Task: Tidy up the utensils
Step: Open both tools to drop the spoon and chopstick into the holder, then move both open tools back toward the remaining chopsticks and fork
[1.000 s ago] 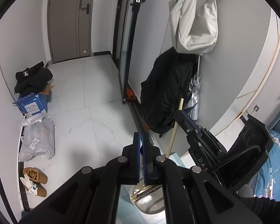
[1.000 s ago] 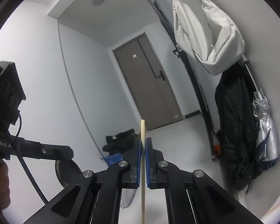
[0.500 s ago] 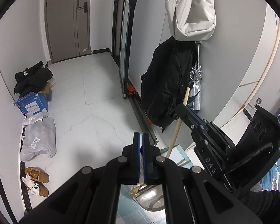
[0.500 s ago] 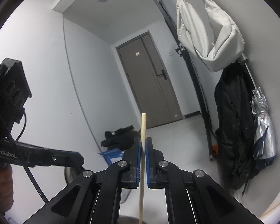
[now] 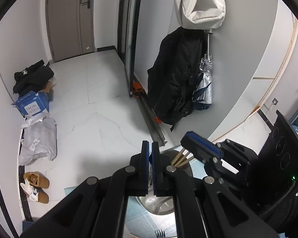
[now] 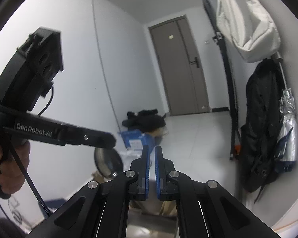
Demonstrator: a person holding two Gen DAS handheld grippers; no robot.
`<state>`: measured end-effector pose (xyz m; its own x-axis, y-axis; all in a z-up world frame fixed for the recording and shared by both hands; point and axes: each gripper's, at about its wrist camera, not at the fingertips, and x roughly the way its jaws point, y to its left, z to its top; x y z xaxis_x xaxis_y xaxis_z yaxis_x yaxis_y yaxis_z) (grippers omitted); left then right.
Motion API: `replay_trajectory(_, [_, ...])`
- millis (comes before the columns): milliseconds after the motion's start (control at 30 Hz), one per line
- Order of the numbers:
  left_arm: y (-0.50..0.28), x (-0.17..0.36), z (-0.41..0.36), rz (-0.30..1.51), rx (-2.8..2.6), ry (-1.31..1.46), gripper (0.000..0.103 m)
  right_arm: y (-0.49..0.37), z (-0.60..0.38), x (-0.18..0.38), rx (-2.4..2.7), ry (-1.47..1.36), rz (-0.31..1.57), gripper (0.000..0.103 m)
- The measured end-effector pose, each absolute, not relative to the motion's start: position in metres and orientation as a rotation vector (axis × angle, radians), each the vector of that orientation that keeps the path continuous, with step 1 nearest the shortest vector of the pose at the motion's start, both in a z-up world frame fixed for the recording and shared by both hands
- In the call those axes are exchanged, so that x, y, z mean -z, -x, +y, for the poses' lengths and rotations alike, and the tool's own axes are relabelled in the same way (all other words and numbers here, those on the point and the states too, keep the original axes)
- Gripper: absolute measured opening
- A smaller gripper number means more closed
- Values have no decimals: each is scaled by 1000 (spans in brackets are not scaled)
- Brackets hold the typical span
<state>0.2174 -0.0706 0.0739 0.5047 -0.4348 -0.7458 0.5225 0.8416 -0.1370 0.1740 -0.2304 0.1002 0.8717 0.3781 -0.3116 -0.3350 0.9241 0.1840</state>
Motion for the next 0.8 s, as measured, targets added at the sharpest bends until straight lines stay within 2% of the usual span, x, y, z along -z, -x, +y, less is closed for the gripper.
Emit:
replay_trajectory(133, [-215, -76, -58, 863, 537, -29, 2, -163, -235, -98, -370, -138, 399, 8])
replay_trajectory(233, [-211, -79, -45, 859, 519, 61, 18, -146, -249, -96, -345, -166, 426, 8])
replay_trajectory(300, [-203, -82, -37, 839, 486, 80, 38, -131, -257, -98, -327, -165, 426, 11])
replay_trajectory(333, [-198, -83, -34, 833, 472, 91, 41, -126, -260, -99, -325, -164, 430, 13])
replay_trajectory(400, [-185, -86, -29, 818, 436, 116, 52, -113, -265, -104, -320, -158, 433, 24])
replay_trajectory(433, [-180, -87, -29, 809, 416, 116, 54, -107, -267, -106, -315, -155, 431, 26])
replay_trajectory(500, [-166, -90, -28, 778, 381, 115, 66, -95, -270, -113, -307, -149, 429, 34])
replay_trajectory(533, [-159, -91, -26, 760, 367, 118, 70, -91, -271, -116, -305, -148, 428, 41])
replay_trajectory(600, [-144, -94, -24, 728, 328, 122, 83, -79, -272, -126, -305, -151, 419, 45])
replay_trajectory(700, [-121, -97, -18, 679, 279, 145, 86, -65, -272, -134, -315, -153, 411, 61])
replay_trajectory(800, [-102, -97, -14, 645, 229, 154, 93, -48, -267, -140, -335, -142, 410, 66])
